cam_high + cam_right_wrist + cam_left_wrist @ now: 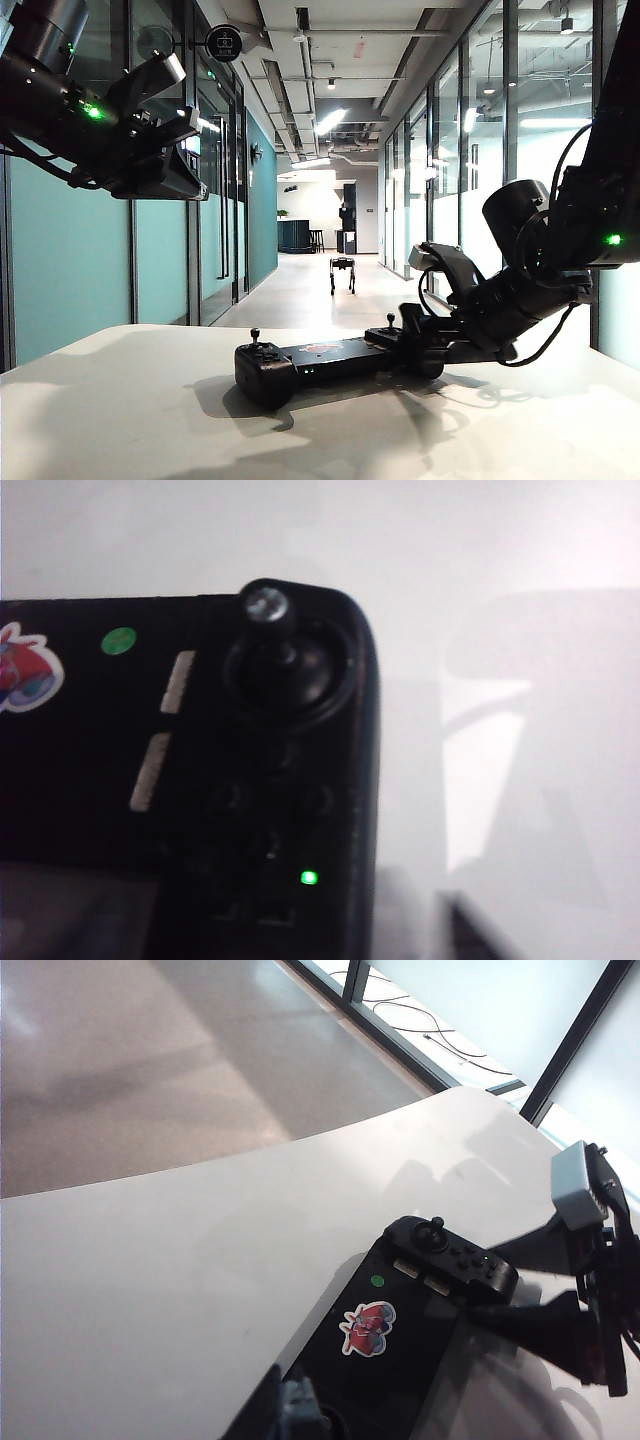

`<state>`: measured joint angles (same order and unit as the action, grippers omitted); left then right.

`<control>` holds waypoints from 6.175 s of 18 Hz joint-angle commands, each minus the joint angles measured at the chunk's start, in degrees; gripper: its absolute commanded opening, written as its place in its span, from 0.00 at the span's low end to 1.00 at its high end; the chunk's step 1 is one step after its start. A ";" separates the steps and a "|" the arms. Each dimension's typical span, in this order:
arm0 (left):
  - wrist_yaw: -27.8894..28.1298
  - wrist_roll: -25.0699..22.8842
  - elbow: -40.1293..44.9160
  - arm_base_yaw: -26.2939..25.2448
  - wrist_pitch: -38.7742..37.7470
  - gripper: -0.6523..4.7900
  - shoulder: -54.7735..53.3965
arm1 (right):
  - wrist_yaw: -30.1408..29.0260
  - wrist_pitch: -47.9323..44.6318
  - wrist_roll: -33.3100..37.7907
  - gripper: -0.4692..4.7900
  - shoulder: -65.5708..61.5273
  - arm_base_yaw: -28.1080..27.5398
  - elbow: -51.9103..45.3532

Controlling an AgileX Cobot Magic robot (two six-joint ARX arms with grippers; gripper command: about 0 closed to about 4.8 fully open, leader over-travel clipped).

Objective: Push the left joystick on the remote control sitting on the white table backward to make the robot dog back up in a straight line until it returns close to you.

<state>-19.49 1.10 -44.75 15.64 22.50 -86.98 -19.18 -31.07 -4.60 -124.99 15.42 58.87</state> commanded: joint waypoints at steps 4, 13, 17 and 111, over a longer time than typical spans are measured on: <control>-0.33 0.02 -0.31 0.02 0.76 0.11 0.22 | 0.02 -0.72 -1.64 0.62 0.17 0.39 0.22; -0.96 0.00 -0.31 0.02 0.76 0.11 0.22 | 6.21 -0.70 -1.40 0.53 0.22 2.27 0.22; -0.96 0.00 -0.31 0.02 0.74 0.11 0.22 | 7.34 -0.74 -1.40 0.48 0.24 2.40 0.22; -25.75 -22.23 -50.77 -2.10 -15.78 0.11 -52.33 | 37.11 2.56 16.61 0.39 3.52 9.62 0.17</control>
<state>-44.64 -19.84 -95.29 13.56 6.96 -139.44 17.34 -26.68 11.92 -122.10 24.93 58.76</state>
